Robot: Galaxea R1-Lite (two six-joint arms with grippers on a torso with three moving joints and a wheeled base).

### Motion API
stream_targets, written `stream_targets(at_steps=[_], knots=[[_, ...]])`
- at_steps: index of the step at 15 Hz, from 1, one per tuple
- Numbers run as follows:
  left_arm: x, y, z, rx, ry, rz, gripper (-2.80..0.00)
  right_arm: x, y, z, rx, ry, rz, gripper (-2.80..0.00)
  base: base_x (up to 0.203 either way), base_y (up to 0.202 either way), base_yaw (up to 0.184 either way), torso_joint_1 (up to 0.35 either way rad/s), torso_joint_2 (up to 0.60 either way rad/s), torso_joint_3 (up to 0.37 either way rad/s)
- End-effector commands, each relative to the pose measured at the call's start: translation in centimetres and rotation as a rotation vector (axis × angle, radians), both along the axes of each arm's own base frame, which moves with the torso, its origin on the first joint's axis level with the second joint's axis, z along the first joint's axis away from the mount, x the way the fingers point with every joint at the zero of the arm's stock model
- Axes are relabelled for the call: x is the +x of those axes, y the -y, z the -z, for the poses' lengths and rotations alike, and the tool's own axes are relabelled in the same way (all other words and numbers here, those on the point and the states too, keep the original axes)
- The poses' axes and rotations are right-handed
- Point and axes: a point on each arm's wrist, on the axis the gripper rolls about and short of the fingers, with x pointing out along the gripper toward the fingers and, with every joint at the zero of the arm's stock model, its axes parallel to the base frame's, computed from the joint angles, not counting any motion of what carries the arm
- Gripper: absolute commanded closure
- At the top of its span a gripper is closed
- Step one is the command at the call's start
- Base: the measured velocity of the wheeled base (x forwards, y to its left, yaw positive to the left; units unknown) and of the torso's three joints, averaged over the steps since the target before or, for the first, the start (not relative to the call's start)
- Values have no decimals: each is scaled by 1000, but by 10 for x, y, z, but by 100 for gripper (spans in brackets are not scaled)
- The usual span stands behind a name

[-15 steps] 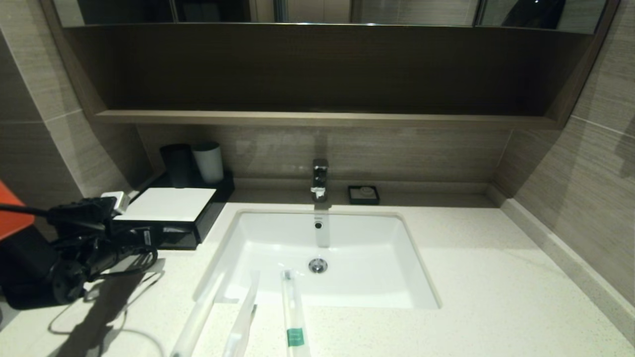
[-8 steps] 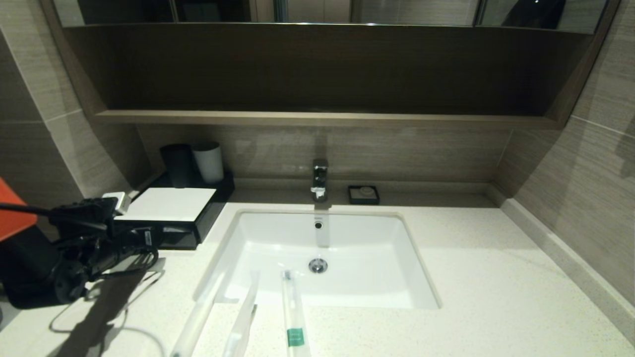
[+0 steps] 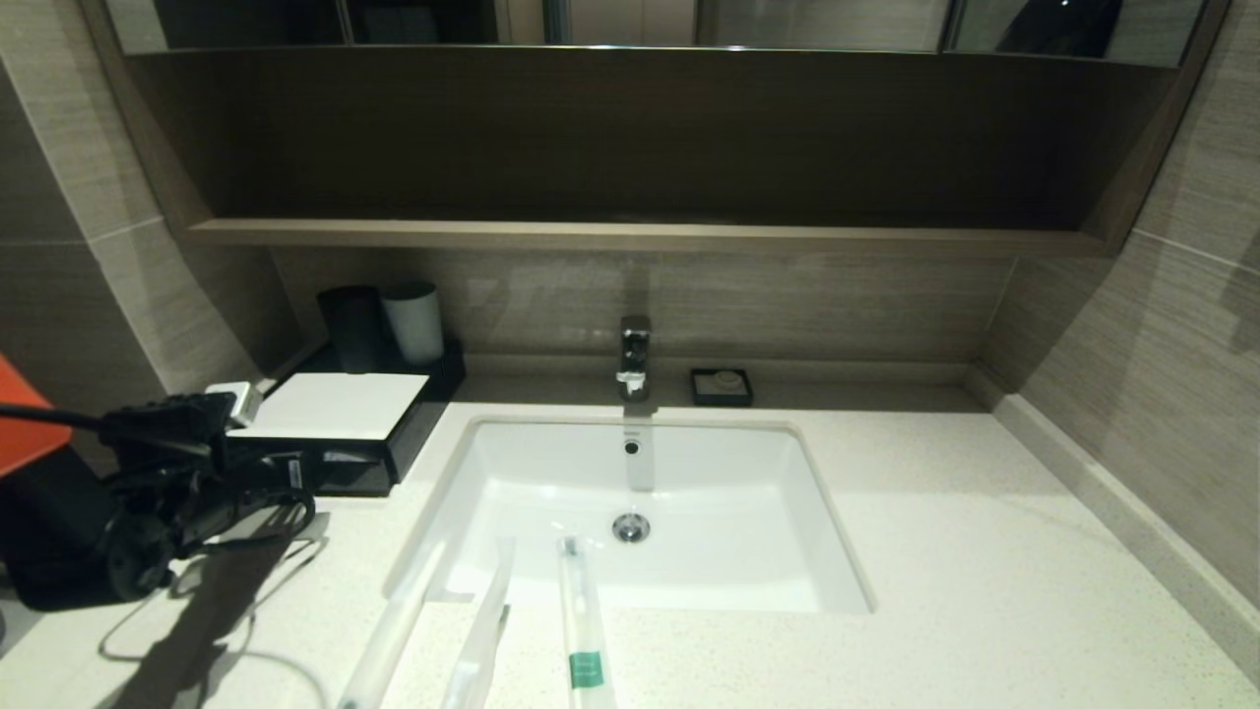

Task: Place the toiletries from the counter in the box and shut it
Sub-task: Open the drawer

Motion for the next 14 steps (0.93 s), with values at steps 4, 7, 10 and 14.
stream_targets(at_steps=[4, 7, 10, 14], knots=[[0, 0, -3, -8, -45, -4, 0, 0, 0, 0, 0, 1, 0, 0, 0, 0, 0, 0, 0, 0], [-2, 0, -7, -11, -68, -6, 0, 0, 0, 0, 0, 1, 0, 0, 0, 0, 0, 0, 0, 0], [-3, 0, -9, -16, -107, -5, 0, 0, 0, 0, 0, 1, 0, 0, 0, 0, 0, 0, 0, 0], [-6, 1, -11, -16, -146, -1, 0, 0, 0, 0, 0, 1, 0, 0, 0, 0, 0, 0, 0, 0]])
